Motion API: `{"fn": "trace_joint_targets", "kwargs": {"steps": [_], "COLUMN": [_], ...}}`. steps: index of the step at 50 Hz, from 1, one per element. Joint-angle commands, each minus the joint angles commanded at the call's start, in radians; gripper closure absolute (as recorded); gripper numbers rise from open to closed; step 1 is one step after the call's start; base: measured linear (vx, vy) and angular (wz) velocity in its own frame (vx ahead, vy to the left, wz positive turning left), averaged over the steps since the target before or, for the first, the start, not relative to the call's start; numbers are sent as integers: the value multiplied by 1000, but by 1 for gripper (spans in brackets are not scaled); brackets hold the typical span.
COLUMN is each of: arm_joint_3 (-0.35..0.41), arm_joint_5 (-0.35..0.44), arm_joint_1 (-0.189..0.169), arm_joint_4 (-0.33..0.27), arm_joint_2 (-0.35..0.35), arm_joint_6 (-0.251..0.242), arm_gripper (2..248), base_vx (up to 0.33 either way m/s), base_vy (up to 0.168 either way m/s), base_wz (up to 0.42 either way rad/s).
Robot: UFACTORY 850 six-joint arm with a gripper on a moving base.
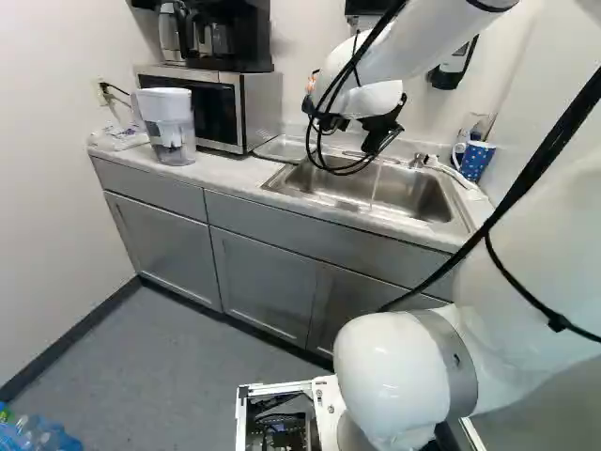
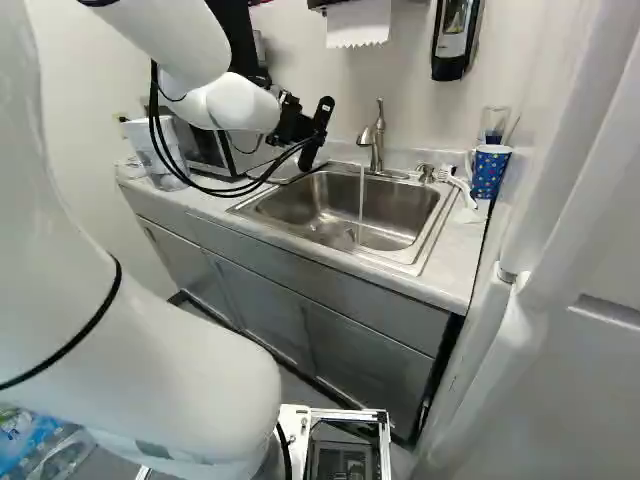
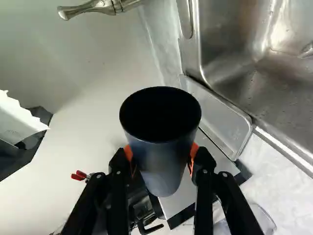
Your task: Rinse the cup and place it in the tray
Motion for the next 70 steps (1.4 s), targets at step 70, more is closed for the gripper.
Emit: {"fn": "trace_joint_targets", "kwargs": {"steps": [70], "arm_joint_3": [0], "arm_joint_5": [0], "arm_joint_1": [0], "arm_joint_4": [0], "arm_joint_2": [0], "arm_joint_6": [-710], "arm_gripper": [126], "base_vx": [0], "base_vy": [0], "base_wz": [0]}}
